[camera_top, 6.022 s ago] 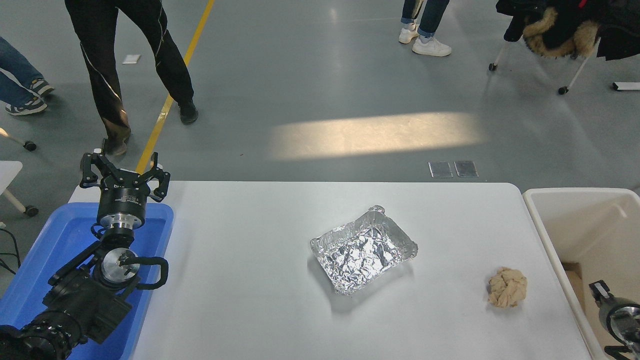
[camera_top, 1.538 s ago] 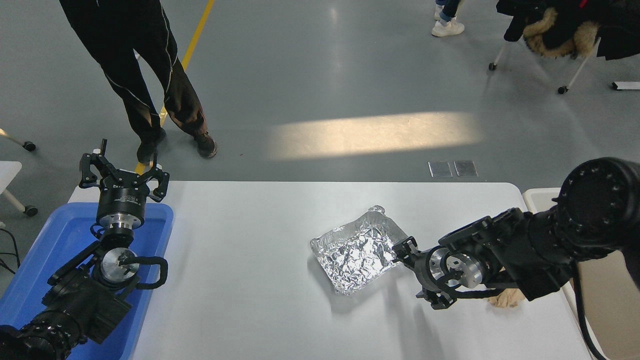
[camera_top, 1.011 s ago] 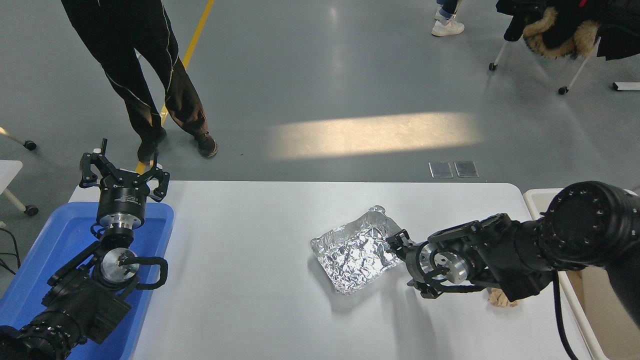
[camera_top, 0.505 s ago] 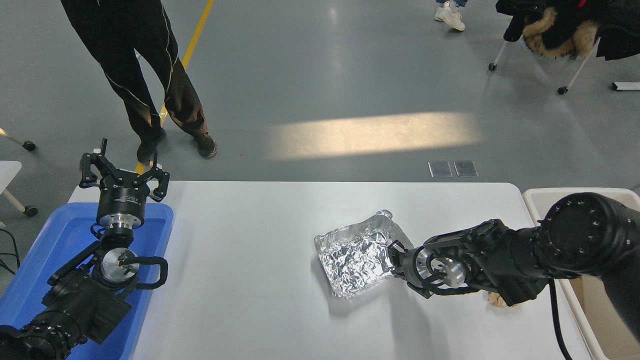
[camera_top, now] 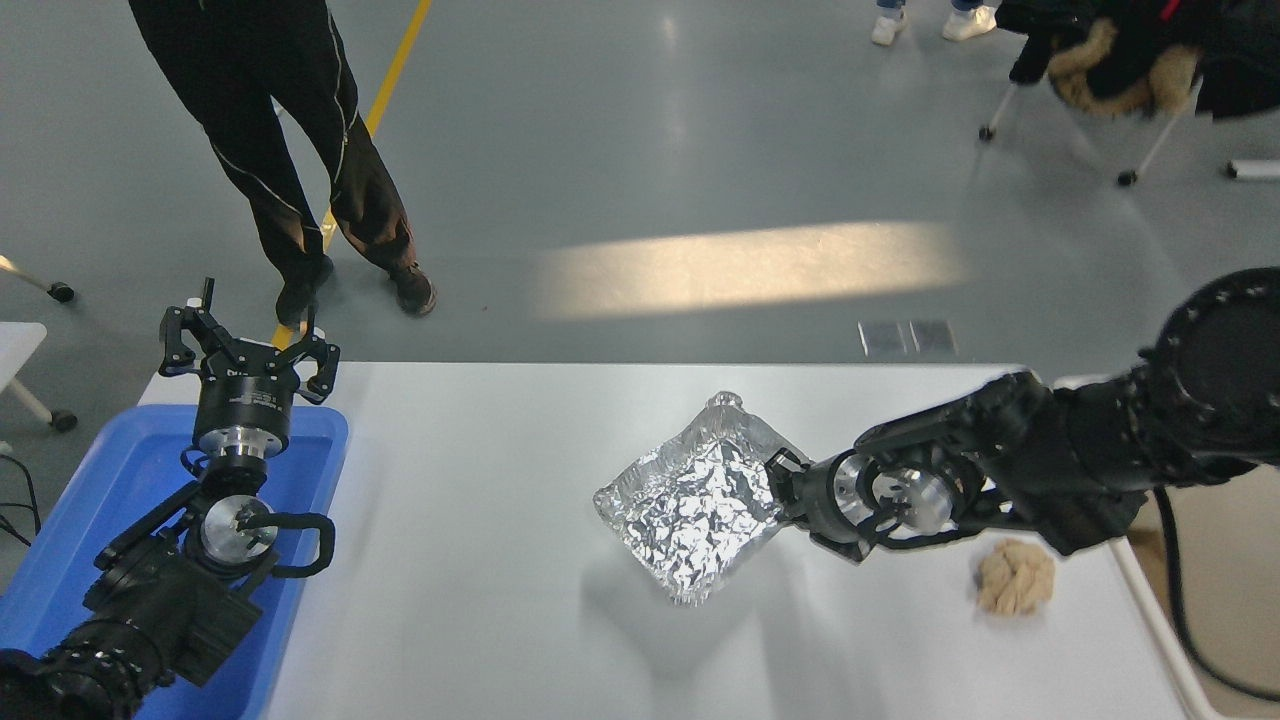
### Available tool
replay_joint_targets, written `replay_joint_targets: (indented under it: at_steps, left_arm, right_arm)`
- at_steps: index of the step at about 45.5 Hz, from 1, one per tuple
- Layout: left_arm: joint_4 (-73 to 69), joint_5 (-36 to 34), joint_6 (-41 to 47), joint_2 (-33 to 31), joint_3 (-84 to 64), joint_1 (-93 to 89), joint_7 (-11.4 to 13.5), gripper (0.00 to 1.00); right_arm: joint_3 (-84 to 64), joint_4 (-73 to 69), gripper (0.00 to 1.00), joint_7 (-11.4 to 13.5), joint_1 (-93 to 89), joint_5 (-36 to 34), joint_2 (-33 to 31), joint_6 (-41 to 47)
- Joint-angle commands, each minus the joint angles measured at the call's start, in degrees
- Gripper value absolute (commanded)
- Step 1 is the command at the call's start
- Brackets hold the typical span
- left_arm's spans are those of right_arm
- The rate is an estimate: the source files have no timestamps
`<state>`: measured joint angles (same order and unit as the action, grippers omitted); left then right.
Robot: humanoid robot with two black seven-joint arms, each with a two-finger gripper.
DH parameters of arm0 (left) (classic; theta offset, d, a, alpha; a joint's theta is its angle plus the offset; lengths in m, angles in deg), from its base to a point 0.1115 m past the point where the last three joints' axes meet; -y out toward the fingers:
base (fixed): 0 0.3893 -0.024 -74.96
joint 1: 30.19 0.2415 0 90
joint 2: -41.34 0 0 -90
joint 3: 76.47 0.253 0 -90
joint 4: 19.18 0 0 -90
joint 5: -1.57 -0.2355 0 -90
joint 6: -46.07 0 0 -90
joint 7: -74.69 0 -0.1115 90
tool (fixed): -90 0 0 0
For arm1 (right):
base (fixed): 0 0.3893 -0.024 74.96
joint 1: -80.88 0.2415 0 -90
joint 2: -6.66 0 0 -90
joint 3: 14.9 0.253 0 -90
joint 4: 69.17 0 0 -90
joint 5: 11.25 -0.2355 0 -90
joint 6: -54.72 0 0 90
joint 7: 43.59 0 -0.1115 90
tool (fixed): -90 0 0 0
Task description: Pick up foil plate and place in dustbin
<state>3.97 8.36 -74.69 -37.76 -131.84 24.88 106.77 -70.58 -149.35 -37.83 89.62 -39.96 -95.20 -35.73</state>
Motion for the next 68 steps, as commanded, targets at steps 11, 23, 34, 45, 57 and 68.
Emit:
replay_joint_targets:
  at_steps: [11,23,34,45,57,68]
  left_arm:
    - [-0.04,0.06,0.00,0.00,0.00,0.03,0.00,0.99]
    - [-0.04,0.06,0.00,0.00,0.00,0.03,0.00,0.99]
    - [-0.04,0.06,0.00,0.00,0.00,0.03,0.00,0.99]
    - [-0.04,0.06,0.00,0.00,0.00,0.03,0.09,0.99]
    - [-0.04,0.06,0.00,0.00,0.00,0.03,0.00,0.99]
    - [-0.04,0.06,0.08,0.00,0.00,0.03,0.00,0.99]
  right_arm:
    - [-15.68,-13.95,0.00,-0.40,44.85,10.69,-13.01,33.13]
    - [-19.20,-13.95,0.00,-0.67,58.92,11.58,-12.84,45.45]
    - [-21.84,-13.34,0.00,-0.67,55.95,12.80,-13.01,44.58]
    - [-25.53,-7.46,0.00,-0.58,36.65,15.18,-16.35,30.80]
    - [-24.39,9.33,0.00,-0.31,9.56,11.50,-19.95,15.93]
    - [-21.14,27.44,0.00,-0.40,-12.77,-0.46,-24.52,15.13]
